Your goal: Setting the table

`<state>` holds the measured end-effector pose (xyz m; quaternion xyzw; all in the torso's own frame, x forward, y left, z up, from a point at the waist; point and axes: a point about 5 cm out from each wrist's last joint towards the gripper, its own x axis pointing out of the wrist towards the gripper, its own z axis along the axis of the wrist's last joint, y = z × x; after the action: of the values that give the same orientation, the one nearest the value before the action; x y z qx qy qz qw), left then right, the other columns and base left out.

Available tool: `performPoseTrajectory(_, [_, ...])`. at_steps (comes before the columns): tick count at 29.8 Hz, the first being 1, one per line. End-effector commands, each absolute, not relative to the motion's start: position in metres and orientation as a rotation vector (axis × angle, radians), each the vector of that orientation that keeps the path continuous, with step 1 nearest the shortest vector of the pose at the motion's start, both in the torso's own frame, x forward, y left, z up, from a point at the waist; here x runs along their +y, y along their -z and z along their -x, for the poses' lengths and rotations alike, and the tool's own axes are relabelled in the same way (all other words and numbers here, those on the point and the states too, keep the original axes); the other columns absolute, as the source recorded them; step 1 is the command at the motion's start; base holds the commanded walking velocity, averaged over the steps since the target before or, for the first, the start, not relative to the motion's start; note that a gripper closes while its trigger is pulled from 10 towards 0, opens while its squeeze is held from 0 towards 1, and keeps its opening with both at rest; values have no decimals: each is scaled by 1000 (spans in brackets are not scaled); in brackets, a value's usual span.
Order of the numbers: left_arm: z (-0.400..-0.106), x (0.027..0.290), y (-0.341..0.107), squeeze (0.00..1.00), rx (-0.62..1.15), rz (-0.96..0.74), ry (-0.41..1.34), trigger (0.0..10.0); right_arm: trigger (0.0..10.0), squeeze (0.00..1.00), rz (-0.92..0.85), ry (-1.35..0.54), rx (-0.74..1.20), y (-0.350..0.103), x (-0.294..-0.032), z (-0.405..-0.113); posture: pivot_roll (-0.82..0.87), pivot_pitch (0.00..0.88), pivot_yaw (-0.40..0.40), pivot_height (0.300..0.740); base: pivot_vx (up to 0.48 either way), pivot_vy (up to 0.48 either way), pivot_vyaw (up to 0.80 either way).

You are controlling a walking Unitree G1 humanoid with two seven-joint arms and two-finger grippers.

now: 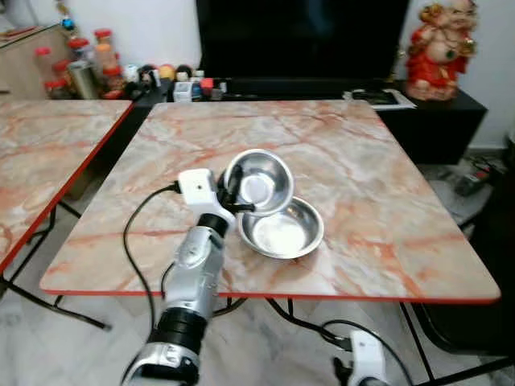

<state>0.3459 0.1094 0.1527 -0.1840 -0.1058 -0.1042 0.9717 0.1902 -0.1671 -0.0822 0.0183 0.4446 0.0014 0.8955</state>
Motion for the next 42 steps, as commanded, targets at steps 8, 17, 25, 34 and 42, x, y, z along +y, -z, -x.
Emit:
performPoseTrajectory(8, [-343,91,-152,0,-180,415,293,10000,10000,0,-36,35,935,84,-178,-185,-14,0,-7,740,0,0,0])
performPoseTrajectory(17, [-339,84,-144,0,-117,408,346,10000,10000,0,-30,30,939,84,-176,-184,-6,0,-6,740,0,0,0])
performPoseTrajectory(25, [-337,59,-135,0,12,491,424,10000,10000,0,15,28,933,85,-177,-182,-4,0,3,740,0,0,0])
performPoseTrajectory(34, [-338,35,-141,0,74,528,446,10000,10000,0,8,79,981,94,-184,-158,-24,0,29,740,0,0,0])
performPoseTrajectory(42, [-344,37,-139,0,120,559,384,10000,10000,0,-2,89,991,96,-184,-154,-30,0,39,740,0,0,0])
